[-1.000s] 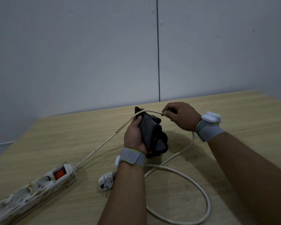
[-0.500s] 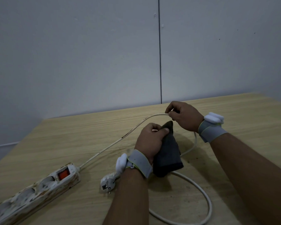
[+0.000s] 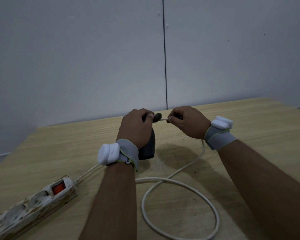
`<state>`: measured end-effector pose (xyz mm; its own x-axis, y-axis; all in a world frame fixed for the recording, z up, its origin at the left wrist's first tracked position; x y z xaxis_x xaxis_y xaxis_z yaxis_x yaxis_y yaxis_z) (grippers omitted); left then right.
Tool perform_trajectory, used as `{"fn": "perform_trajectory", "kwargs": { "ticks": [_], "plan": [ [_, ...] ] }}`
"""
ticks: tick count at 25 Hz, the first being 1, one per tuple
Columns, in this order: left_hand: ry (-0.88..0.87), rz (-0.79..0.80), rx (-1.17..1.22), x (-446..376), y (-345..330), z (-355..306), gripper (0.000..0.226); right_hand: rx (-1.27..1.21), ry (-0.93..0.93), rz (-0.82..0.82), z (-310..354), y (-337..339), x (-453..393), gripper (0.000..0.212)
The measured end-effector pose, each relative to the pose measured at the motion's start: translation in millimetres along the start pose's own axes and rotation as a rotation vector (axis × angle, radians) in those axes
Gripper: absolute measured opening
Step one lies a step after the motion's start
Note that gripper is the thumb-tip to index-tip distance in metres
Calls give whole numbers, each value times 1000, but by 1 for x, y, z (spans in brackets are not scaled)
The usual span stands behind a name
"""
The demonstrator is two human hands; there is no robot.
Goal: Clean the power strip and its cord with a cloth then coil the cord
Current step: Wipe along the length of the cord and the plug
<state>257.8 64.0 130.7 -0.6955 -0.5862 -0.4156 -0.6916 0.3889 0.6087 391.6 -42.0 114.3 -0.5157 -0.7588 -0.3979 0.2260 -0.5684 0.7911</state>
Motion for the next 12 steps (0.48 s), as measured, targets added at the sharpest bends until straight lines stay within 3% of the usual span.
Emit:
{"fn": "perform_trajectory", "kwargs": {
  "ticks": [12],
  "plan": [
    [-10, -8, 6, 2, -14, 2, 18, -37, 33, -35, 14, 9, 2, 18]
  ]
}}
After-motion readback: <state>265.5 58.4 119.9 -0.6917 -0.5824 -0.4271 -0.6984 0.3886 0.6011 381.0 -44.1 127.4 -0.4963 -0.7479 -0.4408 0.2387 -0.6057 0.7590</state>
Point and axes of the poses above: each hand's wrist, its own x-axis away from the middle knuckle, its own y-axis out of the back of the hand, z = x × y, the point moved 10 cm from there along -x, towards the middle knuckle, and after that the axes turned 5 degrees about x, right-handed, at the moved point
